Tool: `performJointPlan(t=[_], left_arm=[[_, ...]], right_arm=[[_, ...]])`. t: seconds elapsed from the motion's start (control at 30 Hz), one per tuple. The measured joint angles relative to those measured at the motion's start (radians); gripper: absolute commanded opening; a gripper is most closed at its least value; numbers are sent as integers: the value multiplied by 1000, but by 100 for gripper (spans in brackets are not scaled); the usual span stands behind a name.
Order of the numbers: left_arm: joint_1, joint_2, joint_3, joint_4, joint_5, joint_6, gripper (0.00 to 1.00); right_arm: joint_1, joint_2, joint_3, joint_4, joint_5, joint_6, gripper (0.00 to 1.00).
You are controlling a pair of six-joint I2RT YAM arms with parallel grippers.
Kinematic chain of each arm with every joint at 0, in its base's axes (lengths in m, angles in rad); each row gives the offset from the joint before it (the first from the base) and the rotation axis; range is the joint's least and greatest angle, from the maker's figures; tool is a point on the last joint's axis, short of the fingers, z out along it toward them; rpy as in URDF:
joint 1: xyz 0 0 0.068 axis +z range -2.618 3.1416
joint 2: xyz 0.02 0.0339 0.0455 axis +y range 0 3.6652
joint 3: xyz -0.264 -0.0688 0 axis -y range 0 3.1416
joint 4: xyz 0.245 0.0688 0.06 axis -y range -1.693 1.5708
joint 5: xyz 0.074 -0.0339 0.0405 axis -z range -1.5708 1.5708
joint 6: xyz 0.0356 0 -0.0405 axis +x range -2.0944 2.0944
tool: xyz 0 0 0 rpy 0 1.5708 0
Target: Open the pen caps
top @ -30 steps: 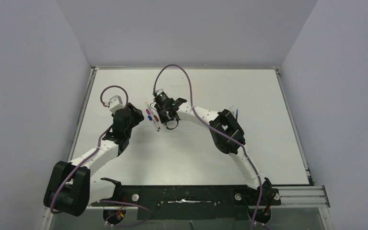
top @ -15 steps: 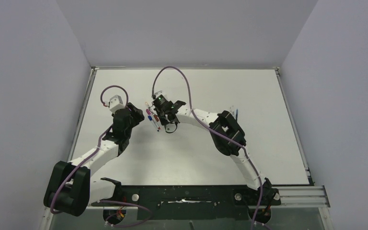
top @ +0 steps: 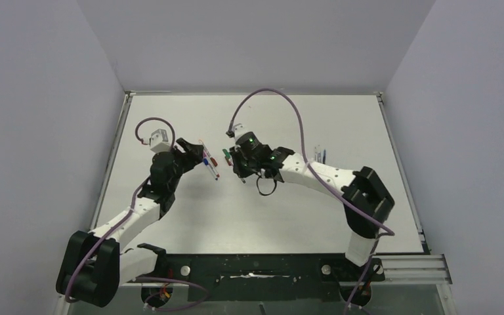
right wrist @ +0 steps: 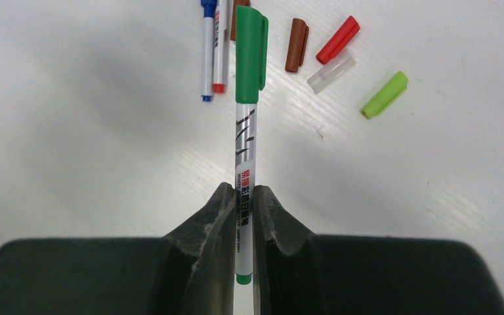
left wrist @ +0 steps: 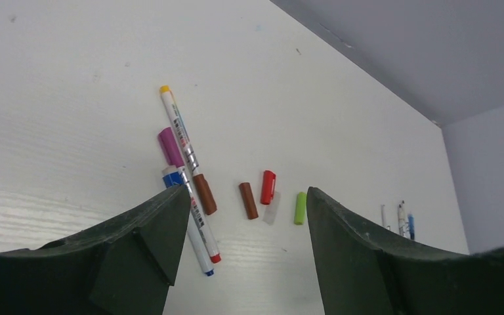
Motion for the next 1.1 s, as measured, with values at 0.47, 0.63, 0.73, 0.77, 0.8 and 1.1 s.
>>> performJointPlan(t=[0.47,0.63,0.73,0.77,0.8,1.1], left_arm=[[-34,92,-138,533,388,-181,68],[-63,201,-138,743,491,-254,68],[-68,245,-138,816,523,-283,68],[-69,253,-138,830,531,-290,68],[-69,257,-138,840,538,-293,68],[-69,277,-137,895,562,-315,67]], right_arm=[[-45,-415,-425,185,-109,41,0],[-49,-428,-427,256,-138,41,0],[-48,-428,-427,286,-152,41,0],[-48,-428,-427,293,-156,41,0],[-48,-428,-427,297,-160,41,0],[-30,-389,-424,341,-186,41,0]])
